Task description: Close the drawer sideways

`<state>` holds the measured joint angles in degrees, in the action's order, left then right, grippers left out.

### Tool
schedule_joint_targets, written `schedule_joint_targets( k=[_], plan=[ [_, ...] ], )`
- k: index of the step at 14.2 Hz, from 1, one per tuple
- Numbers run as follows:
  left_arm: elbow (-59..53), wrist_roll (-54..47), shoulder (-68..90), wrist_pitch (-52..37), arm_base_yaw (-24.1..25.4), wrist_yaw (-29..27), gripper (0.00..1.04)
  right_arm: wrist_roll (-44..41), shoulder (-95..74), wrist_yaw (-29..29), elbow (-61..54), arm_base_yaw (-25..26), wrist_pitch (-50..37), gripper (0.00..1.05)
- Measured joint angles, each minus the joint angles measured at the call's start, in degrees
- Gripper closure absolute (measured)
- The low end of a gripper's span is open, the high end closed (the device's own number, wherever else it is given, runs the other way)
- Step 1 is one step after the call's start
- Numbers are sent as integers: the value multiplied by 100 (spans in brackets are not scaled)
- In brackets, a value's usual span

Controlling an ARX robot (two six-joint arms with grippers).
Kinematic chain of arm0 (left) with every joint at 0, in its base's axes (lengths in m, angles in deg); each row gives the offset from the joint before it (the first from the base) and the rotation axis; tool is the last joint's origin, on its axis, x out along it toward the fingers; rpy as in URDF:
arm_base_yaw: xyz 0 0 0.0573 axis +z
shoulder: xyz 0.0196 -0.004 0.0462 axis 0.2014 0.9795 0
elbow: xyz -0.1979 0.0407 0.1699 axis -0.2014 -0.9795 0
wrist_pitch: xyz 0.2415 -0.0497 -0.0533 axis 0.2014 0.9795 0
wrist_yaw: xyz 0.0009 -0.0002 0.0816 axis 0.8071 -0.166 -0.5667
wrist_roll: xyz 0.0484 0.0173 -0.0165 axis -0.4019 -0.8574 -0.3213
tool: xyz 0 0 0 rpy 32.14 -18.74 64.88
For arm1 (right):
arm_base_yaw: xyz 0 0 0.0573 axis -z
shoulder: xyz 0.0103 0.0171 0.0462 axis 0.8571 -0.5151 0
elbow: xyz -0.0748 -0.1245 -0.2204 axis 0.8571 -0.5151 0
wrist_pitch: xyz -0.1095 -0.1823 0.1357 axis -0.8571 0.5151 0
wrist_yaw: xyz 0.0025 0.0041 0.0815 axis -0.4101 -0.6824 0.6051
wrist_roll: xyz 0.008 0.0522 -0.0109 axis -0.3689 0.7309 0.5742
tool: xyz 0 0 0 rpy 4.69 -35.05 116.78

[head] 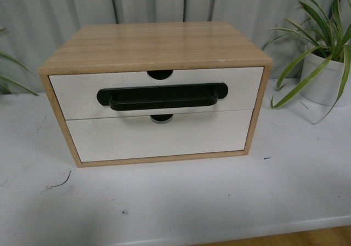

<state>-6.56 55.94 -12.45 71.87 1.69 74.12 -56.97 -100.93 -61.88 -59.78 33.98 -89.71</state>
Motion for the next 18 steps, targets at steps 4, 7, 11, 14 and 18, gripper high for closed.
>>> schedule_joint_targets(
  k=[4,7,11,14,18],
  plan=[
    [-302,2205,-1373,951,1488,337,7,1064,1152,-776,-487,-46,326,7],
    [-610,2651,-1558,107,1161,-269,17,1123,1178,-592,-787,50,-704,15],
    [-684,2900,-2715,850,997,-702,66,1032,2155,341,-1364,1058,-999,64],
    [-688,2911,-2710,960,992,-713,102,1029,2656,820,-1486,1558,-636,101],
    [-688,2927,-2710,979,992,-713,103,1008,3211,1696,-1663,2557,-378,103]
  ],
)
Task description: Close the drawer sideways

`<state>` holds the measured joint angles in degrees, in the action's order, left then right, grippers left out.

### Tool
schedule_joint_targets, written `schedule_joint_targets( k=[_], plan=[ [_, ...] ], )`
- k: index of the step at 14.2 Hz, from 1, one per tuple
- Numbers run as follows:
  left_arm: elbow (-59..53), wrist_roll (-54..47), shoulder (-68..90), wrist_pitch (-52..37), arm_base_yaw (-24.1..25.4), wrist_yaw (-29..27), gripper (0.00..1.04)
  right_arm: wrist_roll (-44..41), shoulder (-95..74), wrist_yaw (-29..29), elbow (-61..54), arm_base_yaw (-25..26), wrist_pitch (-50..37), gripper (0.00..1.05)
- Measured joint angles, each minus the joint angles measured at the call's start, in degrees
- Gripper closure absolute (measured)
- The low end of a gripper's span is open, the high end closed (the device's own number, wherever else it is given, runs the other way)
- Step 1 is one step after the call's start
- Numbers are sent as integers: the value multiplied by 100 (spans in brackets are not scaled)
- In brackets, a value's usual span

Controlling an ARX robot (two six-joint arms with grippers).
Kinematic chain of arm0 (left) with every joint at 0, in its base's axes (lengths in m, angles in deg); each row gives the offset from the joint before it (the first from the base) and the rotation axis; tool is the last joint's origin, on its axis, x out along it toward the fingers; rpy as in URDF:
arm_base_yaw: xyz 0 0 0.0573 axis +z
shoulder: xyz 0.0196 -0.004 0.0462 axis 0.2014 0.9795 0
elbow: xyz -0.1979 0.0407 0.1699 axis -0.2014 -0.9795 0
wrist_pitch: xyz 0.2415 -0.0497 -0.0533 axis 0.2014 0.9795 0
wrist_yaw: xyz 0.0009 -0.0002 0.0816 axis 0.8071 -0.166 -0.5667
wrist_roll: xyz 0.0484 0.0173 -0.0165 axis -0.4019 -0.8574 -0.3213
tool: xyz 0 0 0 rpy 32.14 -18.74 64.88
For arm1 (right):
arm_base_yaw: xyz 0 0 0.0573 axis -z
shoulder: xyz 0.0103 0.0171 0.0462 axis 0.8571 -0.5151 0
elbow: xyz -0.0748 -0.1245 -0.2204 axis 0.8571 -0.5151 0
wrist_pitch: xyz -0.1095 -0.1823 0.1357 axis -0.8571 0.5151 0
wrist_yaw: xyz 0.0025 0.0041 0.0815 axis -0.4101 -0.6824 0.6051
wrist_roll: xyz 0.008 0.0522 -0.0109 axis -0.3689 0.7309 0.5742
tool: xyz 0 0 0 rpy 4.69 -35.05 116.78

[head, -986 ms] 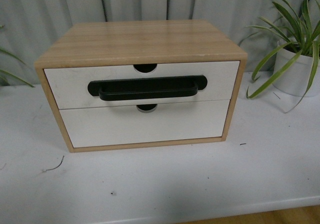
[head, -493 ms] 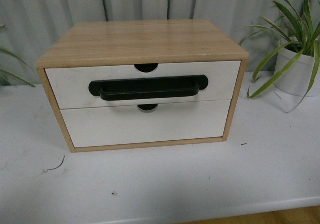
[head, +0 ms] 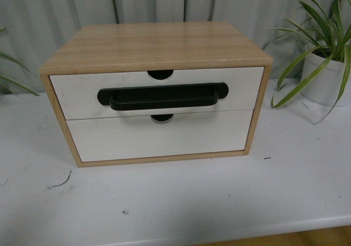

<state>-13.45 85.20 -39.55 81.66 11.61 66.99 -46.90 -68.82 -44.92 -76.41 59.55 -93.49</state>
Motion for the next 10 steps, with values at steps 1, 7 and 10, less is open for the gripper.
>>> schedule_joint_targets(
  k=[1,7,10],
  plan=[
    [0,0,0,-2,0,2,103,-9,87,105,0,-37,105,103],
    [0,0,0,-2,0,4,103,-13,1193,107,4,-55,1287,103],
    [0,0,0,-4,0,2,103,-15,1198,107,4,-55,1279,103]
  ],
)
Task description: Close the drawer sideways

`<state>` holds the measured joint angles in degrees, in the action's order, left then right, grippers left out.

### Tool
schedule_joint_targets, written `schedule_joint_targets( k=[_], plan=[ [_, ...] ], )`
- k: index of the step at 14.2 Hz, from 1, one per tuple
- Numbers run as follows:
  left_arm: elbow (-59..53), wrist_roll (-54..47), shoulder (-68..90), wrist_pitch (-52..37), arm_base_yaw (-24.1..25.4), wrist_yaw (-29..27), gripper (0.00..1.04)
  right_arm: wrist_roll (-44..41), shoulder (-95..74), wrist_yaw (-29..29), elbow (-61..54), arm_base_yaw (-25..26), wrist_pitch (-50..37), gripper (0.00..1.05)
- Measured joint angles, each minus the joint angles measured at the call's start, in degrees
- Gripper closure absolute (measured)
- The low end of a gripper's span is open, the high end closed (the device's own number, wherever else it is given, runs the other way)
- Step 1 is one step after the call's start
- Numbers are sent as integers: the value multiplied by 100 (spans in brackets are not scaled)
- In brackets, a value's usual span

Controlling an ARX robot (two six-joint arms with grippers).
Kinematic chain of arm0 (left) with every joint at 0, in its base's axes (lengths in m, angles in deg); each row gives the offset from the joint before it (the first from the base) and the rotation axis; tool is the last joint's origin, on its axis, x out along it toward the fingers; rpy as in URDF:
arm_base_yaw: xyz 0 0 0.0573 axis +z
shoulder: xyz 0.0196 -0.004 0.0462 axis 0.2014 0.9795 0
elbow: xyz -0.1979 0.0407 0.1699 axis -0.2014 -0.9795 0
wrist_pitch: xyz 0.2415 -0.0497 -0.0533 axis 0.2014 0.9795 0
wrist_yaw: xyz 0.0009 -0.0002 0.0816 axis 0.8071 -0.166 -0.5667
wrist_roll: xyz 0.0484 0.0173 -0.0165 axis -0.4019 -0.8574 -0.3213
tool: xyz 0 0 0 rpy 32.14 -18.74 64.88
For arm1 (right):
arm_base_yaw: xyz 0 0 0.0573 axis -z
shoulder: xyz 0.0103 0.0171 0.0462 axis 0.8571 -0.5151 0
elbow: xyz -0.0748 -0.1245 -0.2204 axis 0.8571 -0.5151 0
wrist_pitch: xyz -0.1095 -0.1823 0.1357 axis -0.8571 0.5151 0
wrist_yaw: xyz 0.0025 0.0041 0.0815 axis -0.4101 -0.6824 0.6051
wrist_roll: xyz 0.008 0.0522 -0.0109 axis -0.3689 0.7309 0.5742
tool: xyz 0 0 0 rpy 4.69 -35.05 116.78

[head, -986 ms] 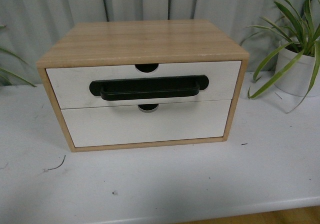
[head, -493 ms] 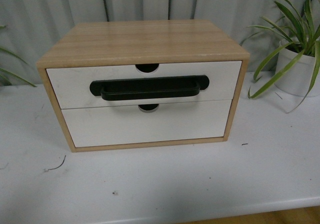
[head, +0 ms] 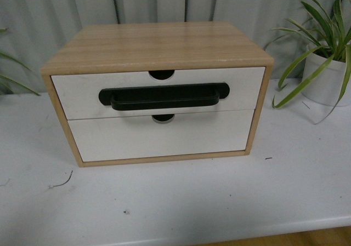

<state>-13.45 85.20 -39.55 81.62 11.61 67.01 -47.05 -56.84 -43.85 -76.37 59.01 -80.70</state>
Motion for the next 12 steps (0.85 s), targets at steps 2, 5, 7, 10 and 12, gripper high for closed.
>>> schedule_joint_targets(
  k=[2,5,7,10,12],
  plan=[
    [0,13,0,0,0,0,101,0,0,0,0,0,0,95],
    [0,11,0,2,0,0,63,0,0,2,0,0,0,56],
    [0,11,0,2,0,0,38,0,0,2,0,0,0,31],
    [0,7,0,2,0,0,5,0,0,2,0,0,0,7],
    [0,11,0,2,0,0,7,0,0,0,0,0,0,6]
  ],
)
